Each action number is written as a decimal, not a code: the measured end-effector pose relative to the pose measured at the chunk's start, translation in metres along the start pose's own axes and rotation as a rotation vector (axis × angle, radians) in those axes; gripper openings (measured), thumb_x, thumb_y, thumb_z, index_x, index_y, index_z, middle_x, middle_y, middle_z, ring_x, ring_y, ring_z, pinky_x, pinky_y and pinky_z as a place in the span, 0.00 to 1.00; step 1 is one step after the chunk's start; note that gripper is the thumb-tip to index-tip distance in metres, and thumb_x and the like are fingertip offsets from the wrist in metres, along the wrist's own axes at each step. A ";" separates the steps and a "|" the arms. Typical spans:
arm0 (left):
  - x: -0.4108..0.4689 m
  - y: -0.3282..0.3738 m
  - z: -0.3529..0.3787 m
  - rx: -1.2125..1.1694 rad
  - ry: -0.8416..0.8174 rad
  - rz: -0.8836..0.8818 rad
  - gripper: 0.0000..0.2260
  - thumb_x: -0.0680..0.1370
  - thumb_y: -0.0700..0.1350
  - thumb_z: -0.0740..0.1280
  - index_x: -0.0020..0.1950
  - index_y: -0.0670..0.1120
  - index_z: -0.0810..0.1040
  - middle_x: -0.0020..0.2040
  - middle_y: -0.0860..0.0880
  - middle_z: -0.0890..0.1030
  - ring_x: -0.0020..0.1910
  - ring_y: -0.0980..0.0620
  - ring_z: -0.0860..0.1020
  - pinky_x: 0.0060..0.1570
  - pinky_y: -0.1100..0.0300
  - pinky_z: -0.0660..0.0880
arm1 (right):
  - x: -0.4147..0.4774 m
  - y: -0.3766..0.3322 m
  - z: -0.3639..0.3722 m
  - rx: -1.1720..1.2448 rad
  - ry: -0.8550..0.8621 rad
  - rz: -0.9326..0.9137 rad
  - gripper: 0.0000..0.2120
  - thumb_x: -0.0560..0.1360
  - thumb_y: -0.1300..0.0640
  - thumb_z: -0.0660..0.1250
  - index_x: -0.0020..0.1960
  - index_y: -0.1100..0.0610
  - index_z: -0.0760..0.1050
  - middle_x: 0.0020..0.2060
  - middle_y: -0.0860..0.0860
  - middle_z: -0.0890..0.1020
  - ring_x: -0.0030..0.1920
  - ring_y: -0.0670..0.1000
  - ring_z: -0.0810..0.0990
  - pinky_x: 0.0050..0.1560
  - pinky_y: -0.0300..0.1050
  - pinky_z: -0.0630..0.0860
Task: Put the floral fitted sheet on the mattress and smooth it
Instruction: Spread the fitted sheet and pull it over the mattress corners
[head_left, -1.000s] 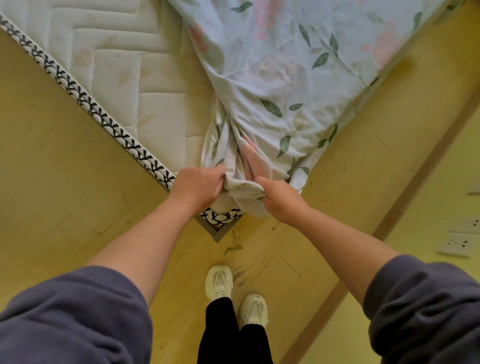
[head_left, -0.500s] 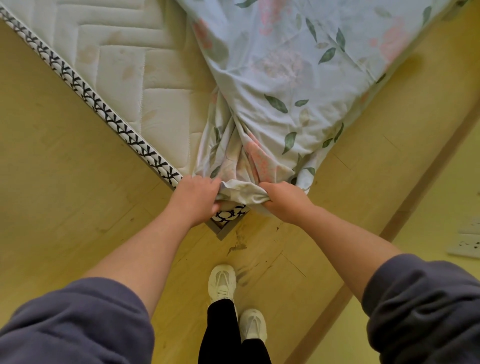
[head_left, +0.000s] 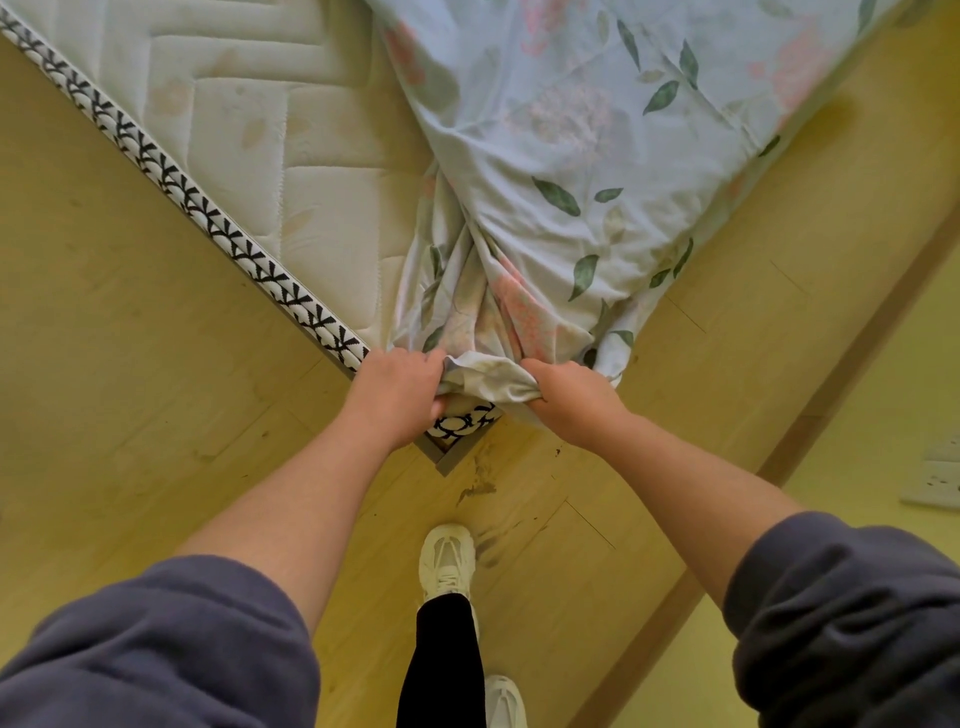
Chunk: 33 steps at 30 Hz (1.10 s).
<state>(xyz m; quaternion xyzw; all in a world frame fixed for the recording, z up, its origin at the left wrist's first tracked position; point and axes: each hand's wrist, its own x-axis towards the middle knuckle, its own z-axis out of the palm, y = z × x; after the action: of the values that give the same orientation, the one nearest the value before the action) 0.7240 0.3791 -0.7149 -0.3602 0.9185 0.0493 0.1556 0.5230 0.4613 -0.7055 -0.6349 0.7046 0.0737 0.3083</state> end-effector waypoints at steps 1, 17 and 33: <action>0.000 0.000 0.000 0.005 0.001 0.003 0.12 0.78 0.55 0.60 0.56 0.49 0.69 0.39 0.51 0.77 0.36 0.50 0.74 0.36 0.57 0.69 | -0.001 0.000 0.000 0.000 0.002 0.001 0.03 0.76 0.60 0.57 0.47 0.55 0.68 0.36 0.53 0.76 0.36 0.56 0.76 0.34 0.48 0.71; -0.017 -0.003 -0.006 0.079 -0.248 0.175 0.14 0.78 0.50 0.60 0.62 0.49 0.71 0.30 0.54 0.65 0.30 0.52 0.69 0.27 0.59 0.62 | -0.018 -0.009 0.009 -0.217 -0.246 -0.097 0.12 0.78 0.50 0.59 0.38 0.53 0.68 0.32 0.49 0.74 0.33 0.51 0.73 0.32 0.45 0.70; -0.063 -0.001 -0.003 0.051 -0.380 0.244 0.18 0.80 0.42 0.55 0.70 0.49 0.65 0.40 0.48 0.78 0.37 0.47 0.76 0.32 0.55 0.67 | -0.035 -0.030 0.027 -0.213 -0.345 -0.134 0.10 0.77 0.62 0.57 0.55 0.55 0.73 0.43 0.53 0.79 0.38 0.54 0.75 0.40 0.49 0.74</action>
<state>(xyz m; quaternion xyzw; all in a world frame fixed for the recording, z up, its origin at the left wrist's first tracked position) 0.7677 0.4189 -0.6920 -0.2266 0.9104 0.1113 0.3278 0.5612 0.4993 -0.7001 -0.6871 0.5859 0.2350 0.3597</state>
